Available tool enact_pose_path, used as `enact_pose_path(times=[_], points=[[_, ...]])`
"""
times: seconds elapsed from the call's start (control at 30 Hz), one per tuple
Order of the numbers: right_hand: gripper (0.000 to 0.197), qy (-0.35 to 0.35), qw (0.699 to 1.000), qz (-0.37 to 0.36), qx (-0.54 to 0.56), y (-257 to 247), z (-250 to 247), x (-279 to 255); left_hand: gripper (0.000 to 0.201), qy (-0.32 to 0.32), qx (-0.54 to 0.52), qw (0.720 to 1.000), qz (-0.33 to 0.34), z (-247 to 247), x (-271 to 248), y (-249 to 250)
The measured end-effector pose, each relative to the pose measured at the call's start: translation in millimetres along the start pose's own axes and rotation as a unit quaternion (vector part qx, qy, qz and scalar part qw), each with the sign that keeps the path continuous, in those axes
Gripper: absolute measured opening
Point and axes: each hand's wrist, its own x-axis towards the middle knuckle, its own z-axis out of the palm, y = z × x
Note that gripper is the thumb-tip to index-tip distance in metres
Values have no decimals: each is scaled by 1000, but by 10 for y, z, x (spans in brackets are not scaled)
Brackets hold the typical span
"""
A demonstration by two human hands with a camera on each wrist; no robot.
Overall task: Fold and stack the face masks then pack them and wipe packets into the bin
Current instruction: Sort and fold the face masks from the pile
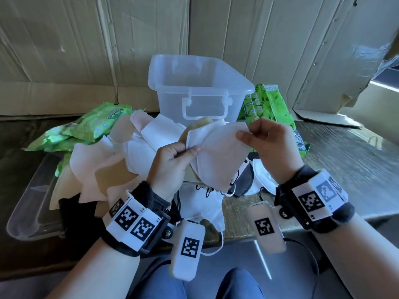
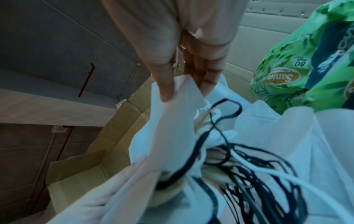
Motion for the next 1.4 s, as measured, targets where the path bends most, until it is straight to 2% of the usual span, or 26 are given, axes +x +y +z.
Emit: enact_pose_path(times=[0.03, 0.17, 0.2, 0.3, 0.37, 0.43, 0.5, 0.57, 0.63, 0.7, 0.8, 0.87, 0.97, 1.03, 1.1, 1.13, 1.27, 1.33, 1.4], points=[[29, 1, 1000, -7, 8, -1, -9, 6, 52, 3, -3, 1000, 4, -7, 6, 2], [12, 22, 995, -37, 86, -37, -50, 53, 12, 12, 1, 1000, 16, -39, 36, 3], [10, 36, 993, -39, 108, -53, -68, 75, 10, 7, 3, 1000, 23, -50, 40, 16], [5, 81, 983, -64, 154, -107, -138, 144, 43, -2, 1, 998, 55, -86, 40, 39], [8, 118, 978, -82, 148, -147, -195, 182, 55, 1, 4, 997, 74, -118, 35, 31], [15, 138, 976, -102, 134, -188, -234, 196, 50, -3, 26, 996, 90, -135, 37, 25], [18, 124, 979, -126, 105, -242, -212, 168, 39, -21, 50, 994, 91, -118, 26, 39], [17, 72, 984, -143, 81, -291, -141, 106, 37, -28, 71, 994, 76, -98, 12, 31], [12, -30, 985, -135, 105, -352, -66, 24, 36, -28, 75, 995, 53, -93, 4, 18], [14, -141, 974, -104, 143, -406, -37, -38, 34, -35, 87, 995, 43, -93, 0, 36], [14, -266, 948, -55, 167, -454, -20, -84, 21, -25, 76, 997, 17, -118, -22, 104], [21, -313, 934, -10, 173, -415, -6, -69, 30, -28, 56, 998, -6, -140, -39, 163], [34, -326, 945, 4, 33, -318, 64, -28, 42, -58, 30, 997, -31, -136, -69, 226], [37, -293, 955, -6, -42, -278, 140, -2, 34, -85, 19, 996, -15, -109, -95, 260], [34, -254, 961, -32, -102, -258, 196, 18, 20, -109, 60, 992, 16, -82, -102, 245], [32, -240, 960, -46, -134, -257, 212, 26, 14, -108, 75, 991, 20, -75, -100, 213], [25, -181, 957, -78, -212, -246, 234, 46, 12, -84, 106, 991, -3, -74, -76, 138], [26, -168, 947, -95, -257, -247, 251, 30, 18, -93, 109, 990, 17, -83, -68, 133], [29, -166, 935, -119, -288, -232, 259, 10, 34, -94, 99, 990, 36, -87, -62, 130]])
